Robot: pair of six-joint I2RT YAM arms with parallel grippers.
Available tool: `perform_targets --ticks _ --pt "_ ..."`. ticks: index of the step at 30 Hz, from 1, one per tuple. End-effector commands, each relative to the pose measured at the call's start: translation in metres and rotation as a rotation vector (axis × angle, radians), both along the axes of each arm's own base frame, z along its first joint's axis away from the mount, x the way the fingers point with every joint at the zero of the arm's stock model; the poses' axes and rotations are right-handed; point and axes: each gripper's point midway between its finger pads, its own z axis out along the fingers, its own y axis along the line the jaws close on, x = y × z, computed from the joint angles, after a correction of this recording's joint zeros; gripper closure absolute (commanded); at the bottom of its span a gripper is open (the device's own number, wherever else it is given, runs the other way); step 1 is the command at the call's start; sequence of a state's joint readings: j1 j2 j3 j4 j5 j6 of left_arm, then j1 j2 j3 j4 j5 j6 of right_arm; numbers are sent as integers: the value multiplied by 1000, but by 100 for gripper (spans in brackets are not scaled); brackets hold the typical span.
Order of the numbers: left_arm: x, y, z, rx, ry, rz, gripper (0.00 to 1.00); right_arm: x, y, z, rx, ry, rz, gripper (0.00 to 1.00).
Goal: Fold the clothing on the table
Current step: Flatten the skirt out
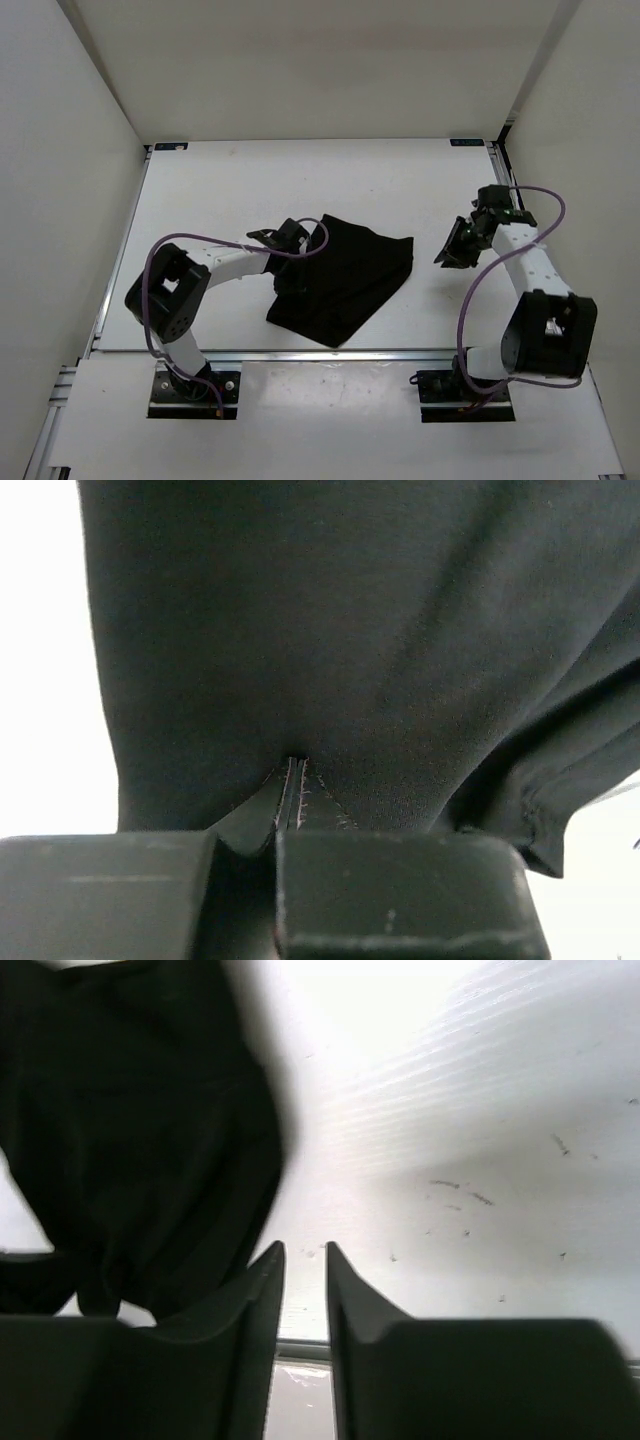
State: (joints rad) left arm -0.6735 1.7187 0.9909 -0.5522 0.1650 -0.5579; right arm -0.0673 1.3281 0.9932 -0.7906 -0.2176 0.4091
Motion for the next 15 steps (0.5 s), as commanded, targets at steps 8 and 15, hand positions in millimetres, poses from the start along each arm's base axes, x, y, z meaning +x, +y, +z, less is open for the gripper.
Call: perform_targets --ticks 8,15 --pt "-22 15 14 -58 36 9 100 94 22 -11 -145 -36 178 66" --pt "-20 20 16 -85 48 34 100 106 49 -51 -225 49 294 64"
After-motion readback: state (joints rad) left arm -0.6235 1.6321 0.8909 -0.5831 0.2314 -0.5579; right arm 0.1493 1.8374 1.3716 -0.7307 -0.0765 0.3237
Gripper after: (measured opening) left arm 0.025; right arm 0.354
